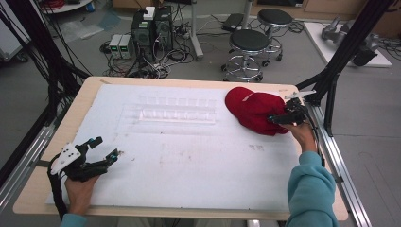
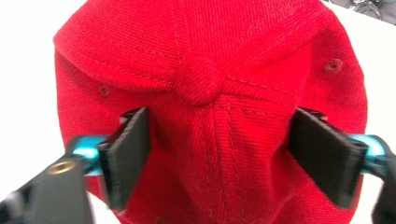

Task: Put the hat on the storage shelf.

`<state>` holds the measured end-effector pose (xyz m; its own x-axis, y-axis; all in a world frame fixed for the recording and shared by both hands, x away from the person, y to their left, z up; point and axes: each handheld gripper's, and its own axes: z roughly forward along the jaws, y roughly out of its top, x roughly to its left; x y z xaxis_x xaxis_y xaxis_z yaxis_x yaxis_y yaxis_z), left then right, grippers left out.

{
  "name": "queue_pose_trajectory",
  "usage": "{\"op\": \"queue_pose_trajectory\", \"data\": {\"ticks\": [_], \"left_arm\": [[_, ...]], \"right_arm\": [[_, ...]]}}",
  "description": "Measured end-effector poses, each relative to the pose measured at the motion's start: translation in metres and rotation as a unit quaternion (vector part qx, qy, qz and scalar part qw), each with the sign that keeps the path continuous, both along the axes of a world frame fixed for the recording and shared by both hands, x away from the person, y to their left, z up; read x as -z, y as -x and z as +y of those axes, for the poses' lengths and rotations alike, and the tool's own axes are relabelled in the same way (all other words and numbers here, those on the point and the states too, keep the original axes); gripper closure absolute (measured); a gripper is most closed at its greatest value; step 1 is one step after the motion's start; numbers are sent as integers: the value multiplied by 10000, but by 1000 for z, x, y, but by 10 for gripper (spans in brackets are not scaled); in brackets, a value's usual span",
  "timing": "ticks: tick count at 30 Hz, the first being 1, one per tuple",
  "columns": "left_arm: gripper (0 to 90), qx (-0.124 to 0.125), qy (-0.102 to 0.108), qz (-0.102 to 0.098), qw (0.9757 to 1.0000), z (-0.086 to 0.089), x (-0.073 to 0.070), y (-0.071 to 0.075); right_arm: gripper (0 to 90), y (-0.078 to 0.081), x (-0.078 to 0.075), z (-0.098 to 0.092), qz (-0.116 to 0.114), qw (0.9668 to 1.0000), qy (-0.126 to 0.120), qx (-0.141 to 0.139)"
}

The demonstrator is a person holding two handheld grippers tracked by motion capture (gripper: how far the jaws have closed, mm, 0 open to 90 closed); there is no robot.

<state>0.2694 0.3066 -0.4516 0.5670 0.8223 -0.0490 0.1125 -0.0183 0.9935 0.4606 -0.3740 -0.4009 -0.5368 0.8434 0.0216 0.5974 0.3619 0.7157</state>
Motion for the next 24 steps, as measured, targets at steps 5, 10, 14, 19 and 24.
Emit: {"op": "queue_pose_trajectory", "data": {"ticks": [5,10,14,19,24], "left_arm": [[182,-6,4,7,10000,0,0,0],[182,-7,4,3,10000,0,0,0],[182,-5,2,5,10000,0,0,0],[182,-7,7,6,10000,0,0,0],[182,-6,5,6,10000,0,0,0]], "right_arm": [[621,0,1,1,9,9999,42,121],[714,1,0,4,46,9997,109,192],[711,2,-1,3,86,9995,1,316],[744,2,-2,4,70,9995,-54,317],[860,5,-6,6,7,9998,29,190]]}}
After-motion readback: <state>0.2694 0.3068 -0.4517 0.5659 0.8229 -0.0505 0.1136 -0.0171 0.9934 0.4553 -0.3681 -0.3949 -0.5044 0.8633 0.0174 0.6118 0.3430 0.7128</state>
